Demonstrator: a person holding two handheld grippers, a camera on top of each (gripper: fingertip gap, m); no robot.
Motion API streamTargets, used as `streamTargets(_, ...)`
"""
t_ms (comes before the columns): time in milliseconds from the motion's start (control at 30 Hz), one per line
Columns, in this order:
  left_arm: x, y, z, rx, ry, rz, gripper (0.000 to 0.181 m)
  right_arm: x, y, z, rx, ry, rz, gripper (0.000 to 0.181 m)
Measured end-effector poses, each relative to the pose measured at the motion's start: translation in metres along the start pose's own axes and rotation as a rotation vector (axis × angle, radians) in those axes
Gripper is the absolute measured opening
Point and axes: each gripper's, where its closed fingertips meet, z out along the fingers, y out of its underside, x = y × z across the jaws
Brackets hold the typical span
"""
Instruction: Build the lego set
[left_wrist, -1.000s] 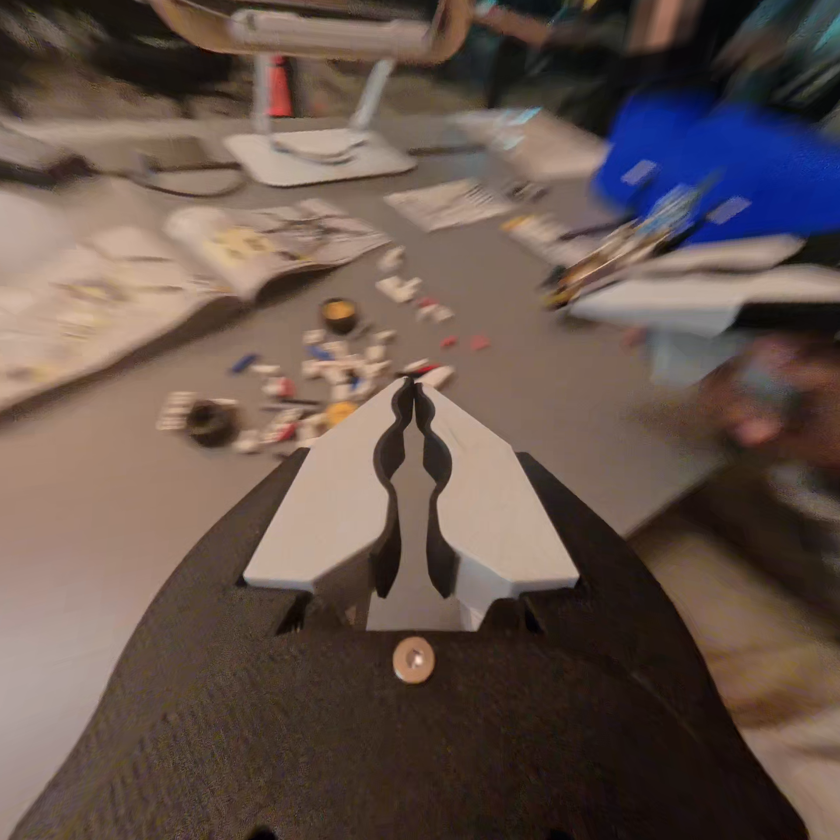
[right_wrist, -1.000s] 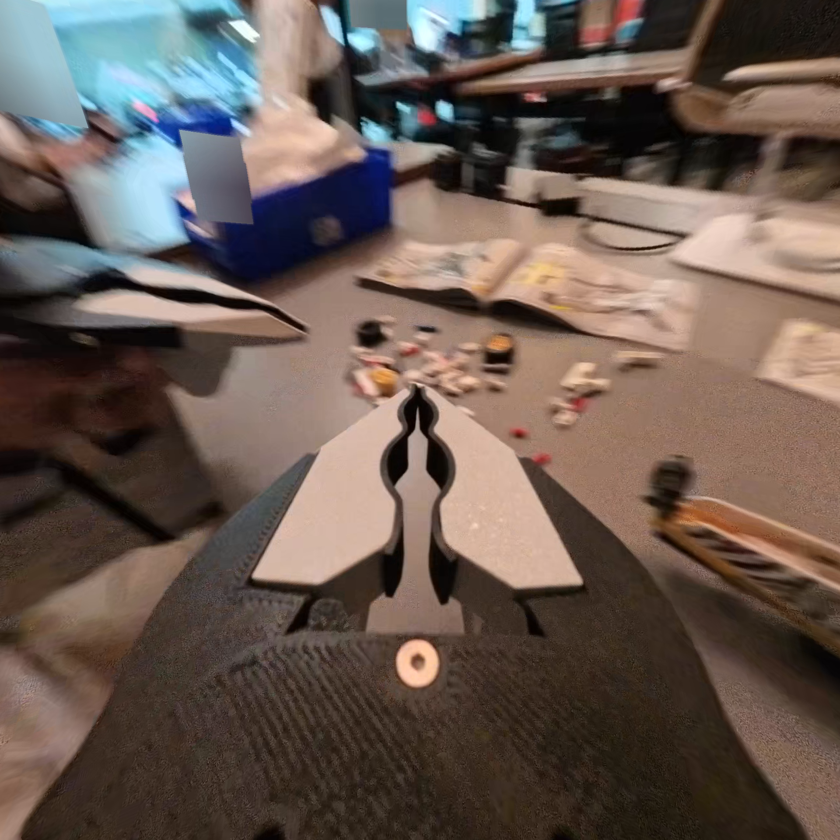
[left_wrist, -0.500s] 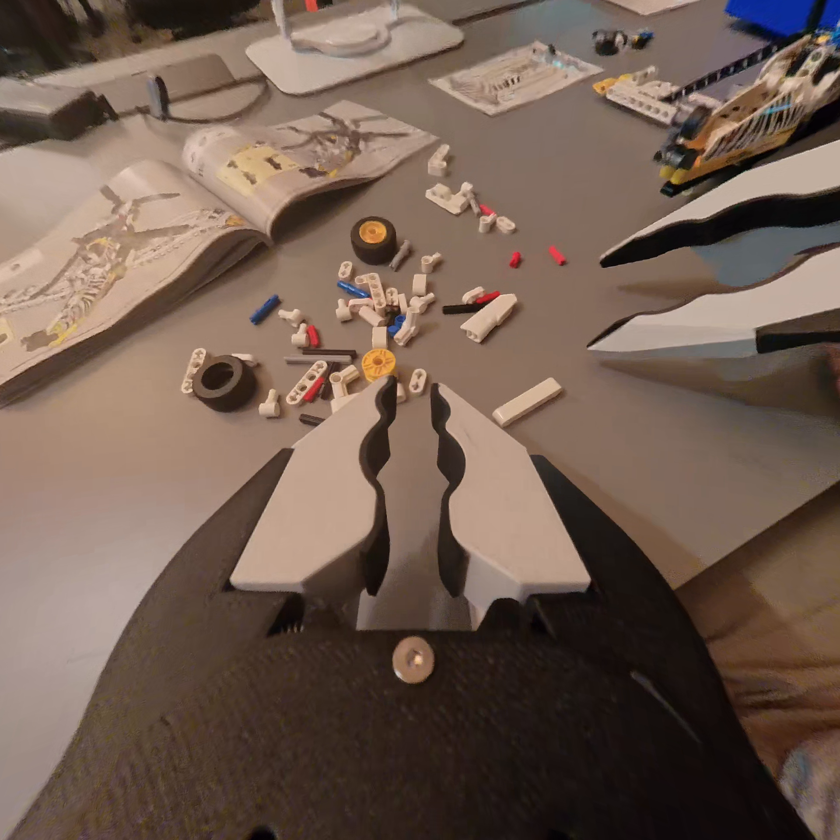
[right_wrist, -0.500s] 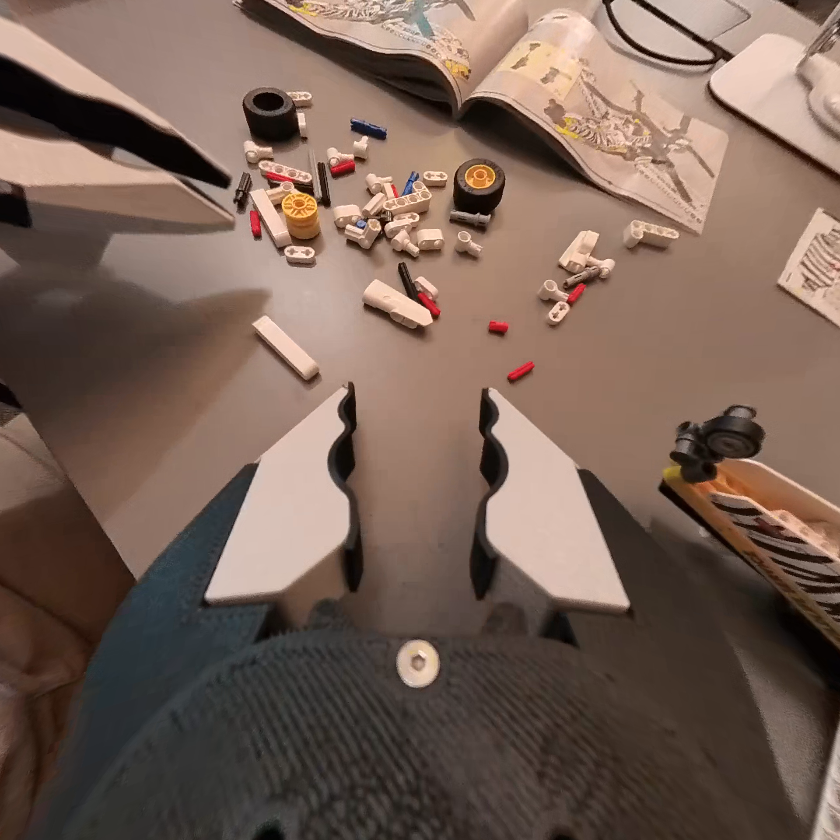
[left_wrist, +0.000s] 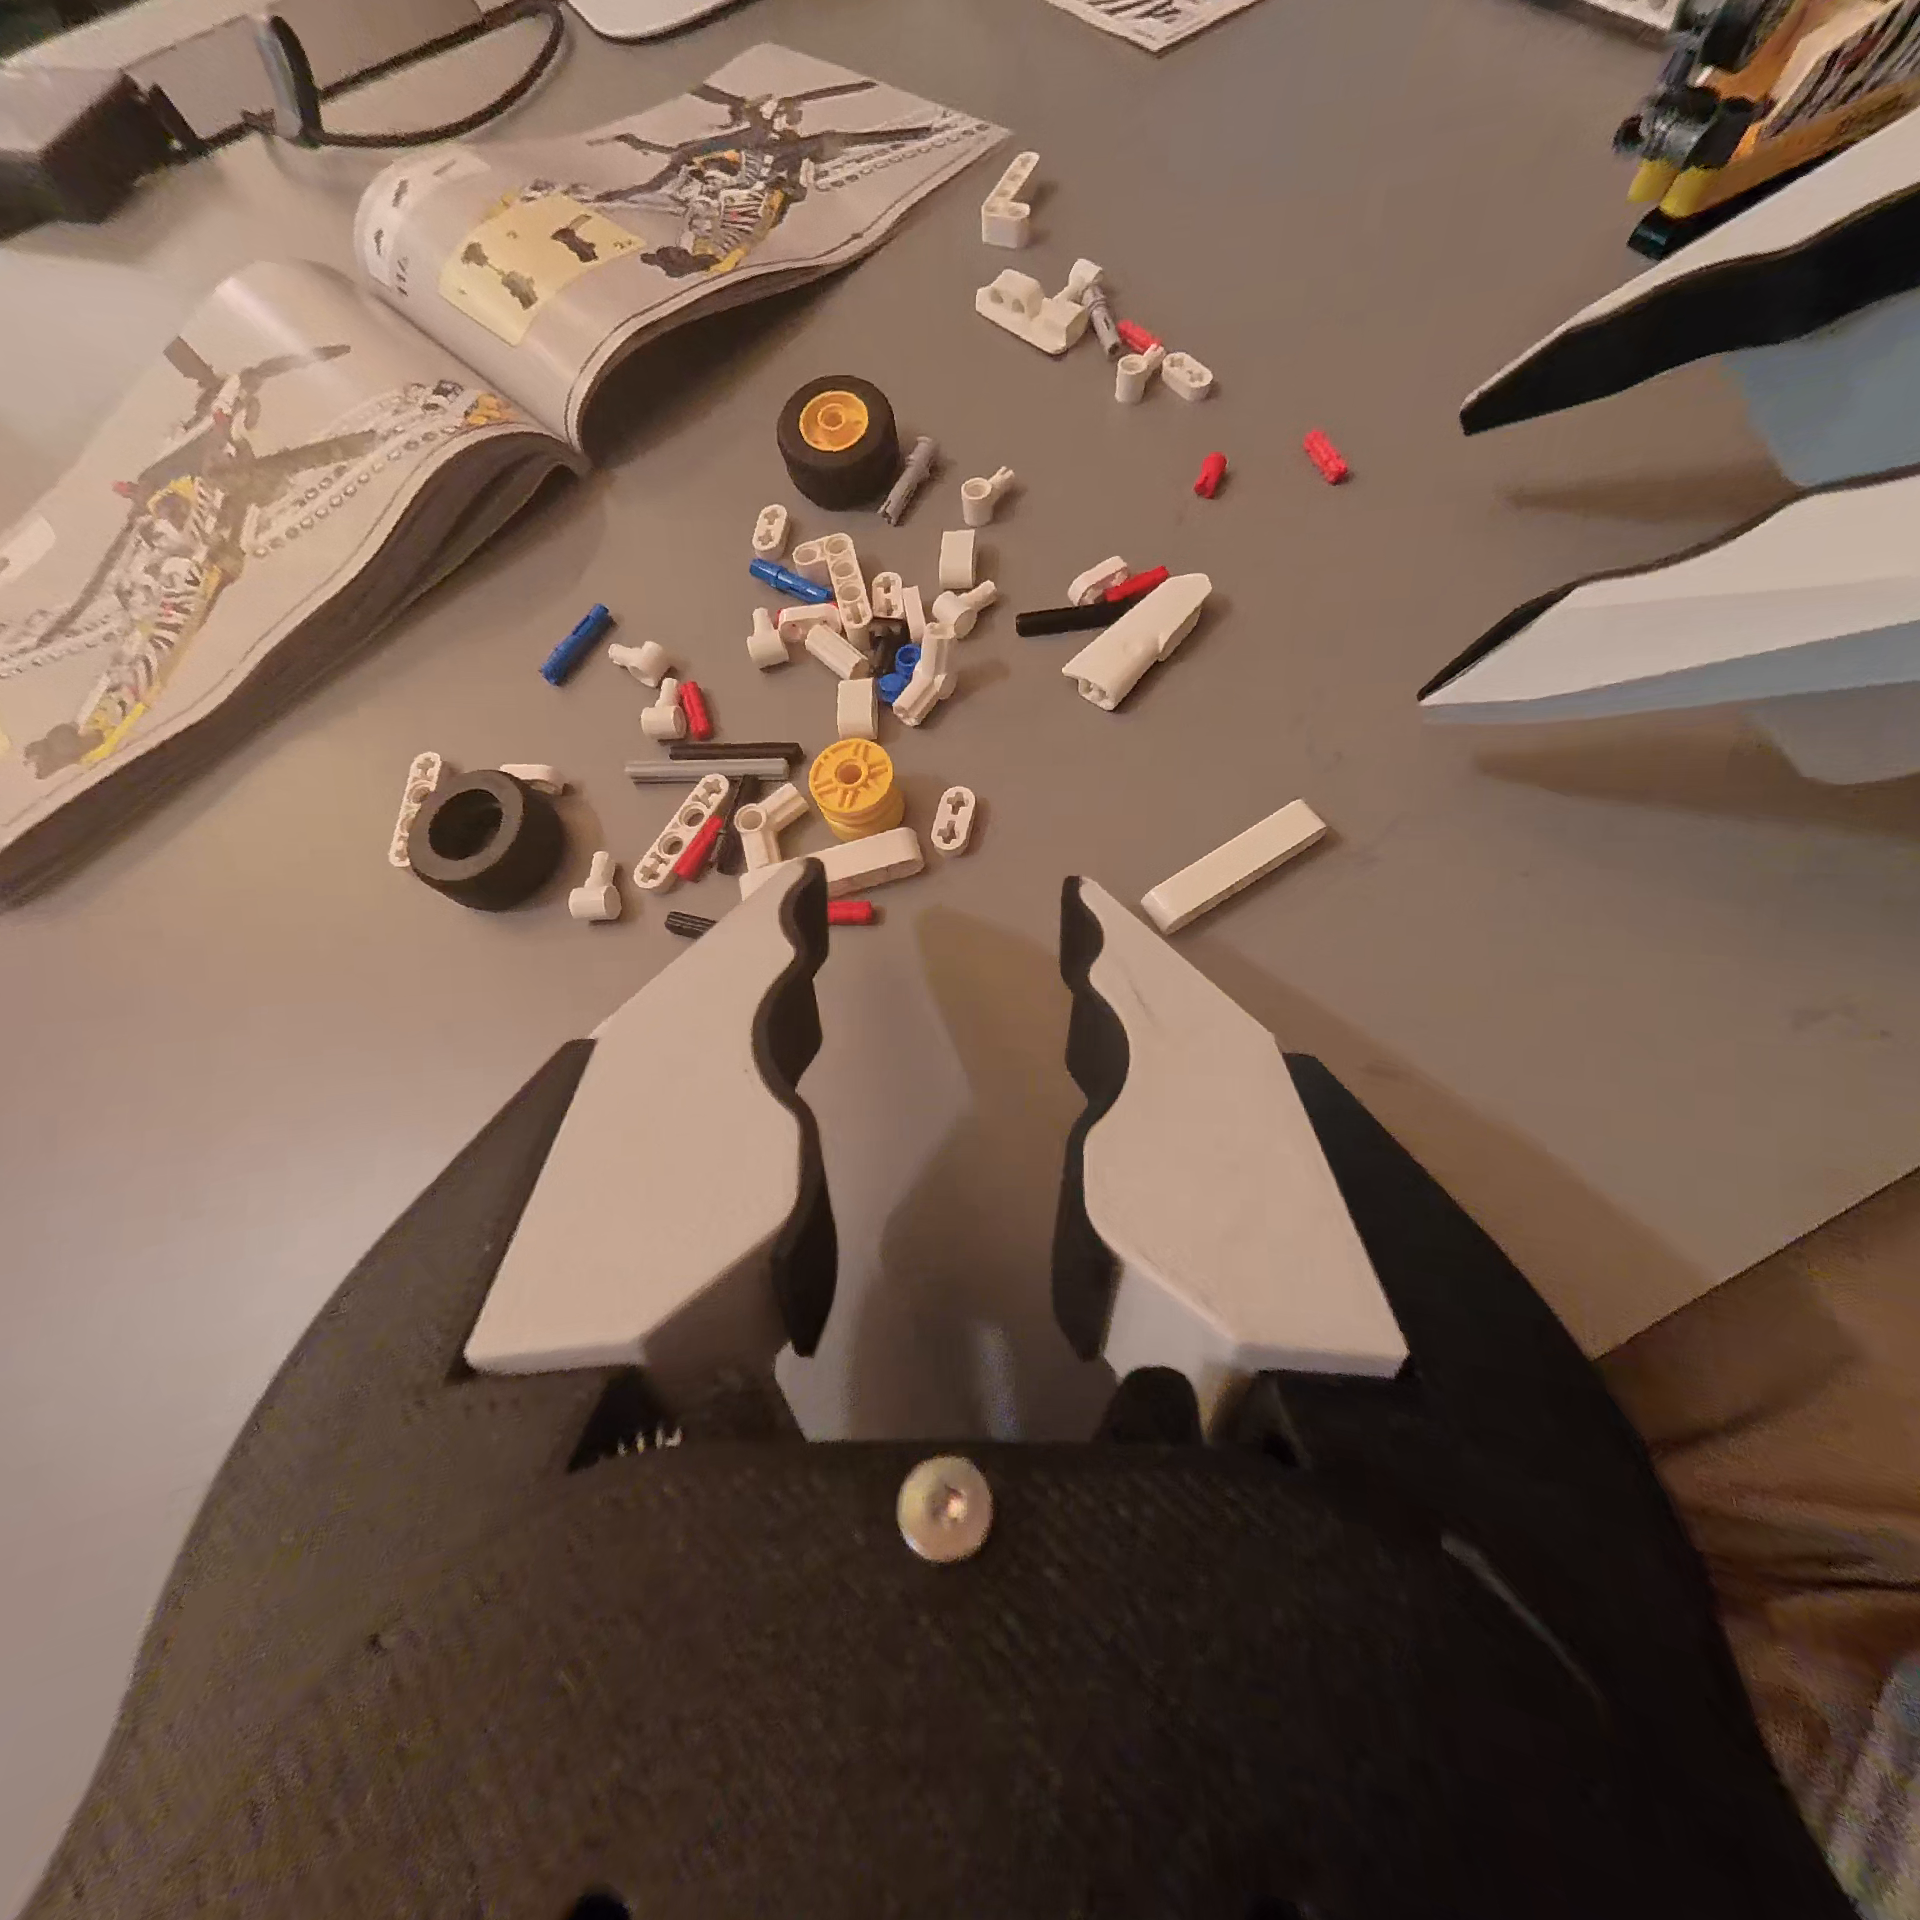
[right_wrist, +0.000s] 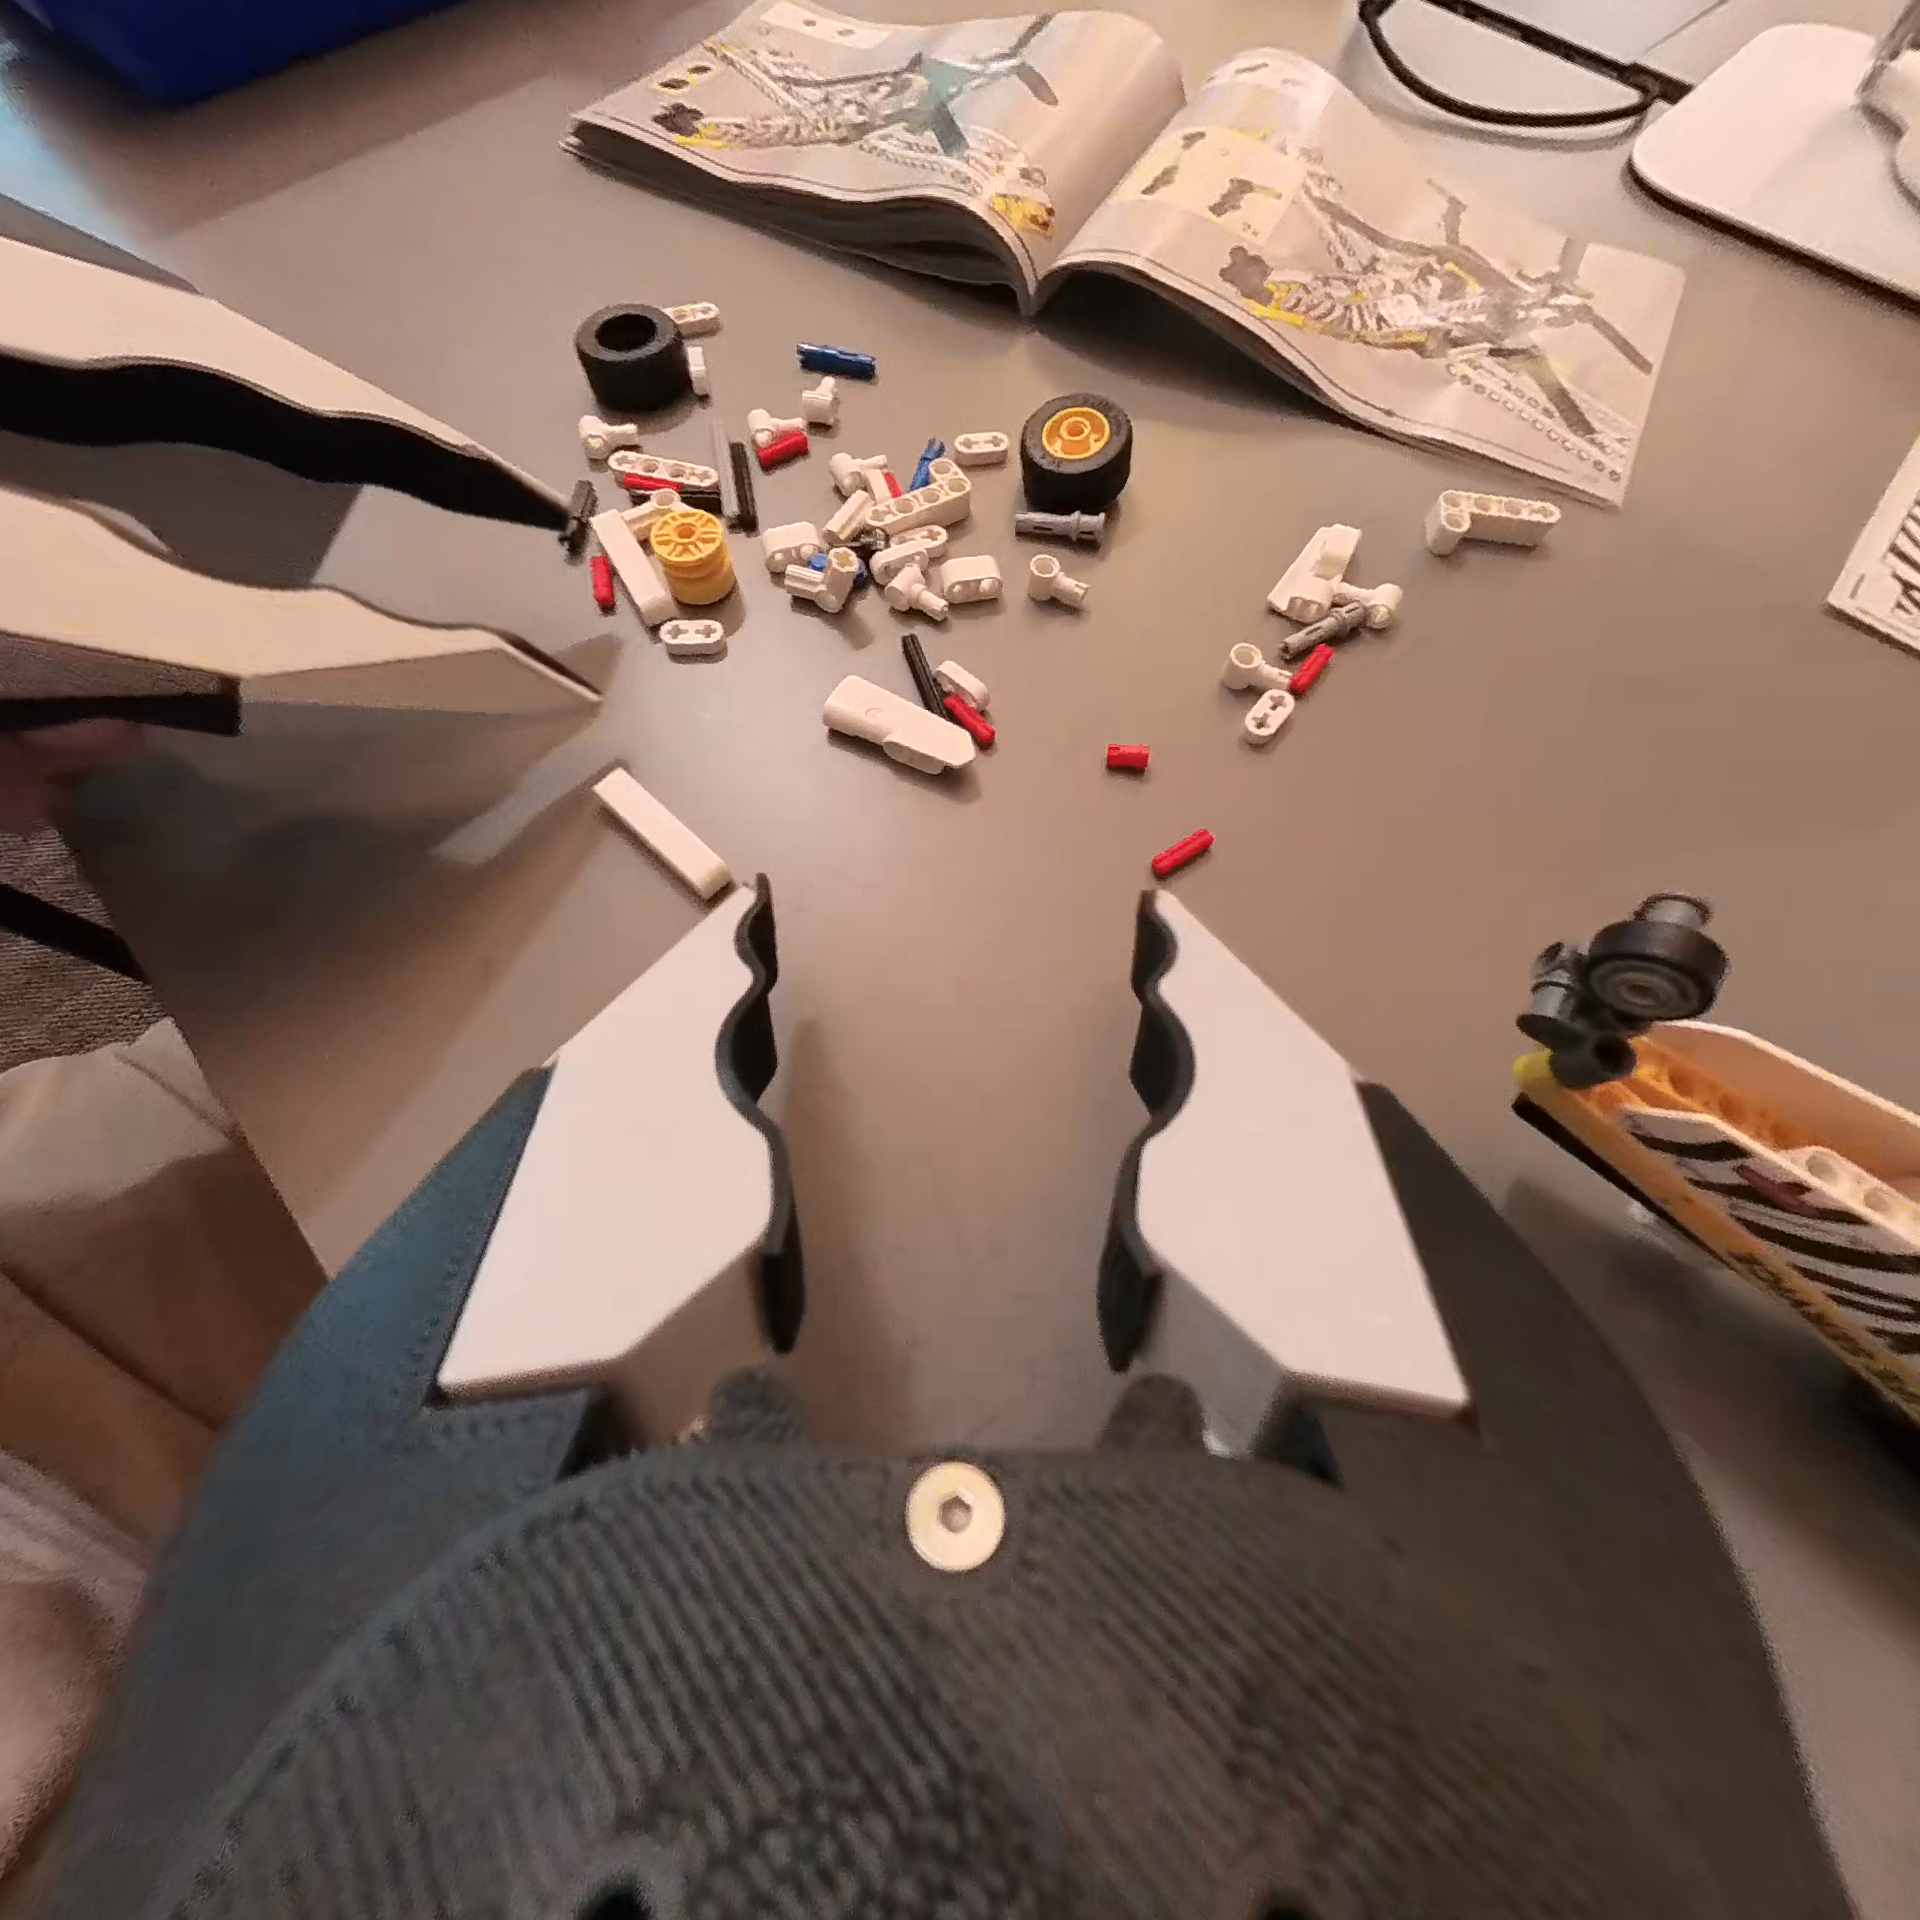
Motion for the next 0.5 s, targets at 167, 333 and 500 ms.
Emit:
streamTargets(167, 0.007, 0.002, 0.000, -0.010, 0.019, 0.042, 0.052, -0.004, -0.001, -0.001, 0.007, 0.008, -0.048, 0.017)
streamTargets(333, 0.030, 0.005, -0.002, -0.023, 0.294, -0.082, 0.051, -0.001, 0.002, 0.012, -0.054, 0.031, -0.073, 0.045)
streamTargets(500, -0.008, -0.053, -0.013, 0.109, 0.582, -0.243, 0.050, -0.003, -0.057, 0.025, 0.132, -0.071, -0.021, 0.051)
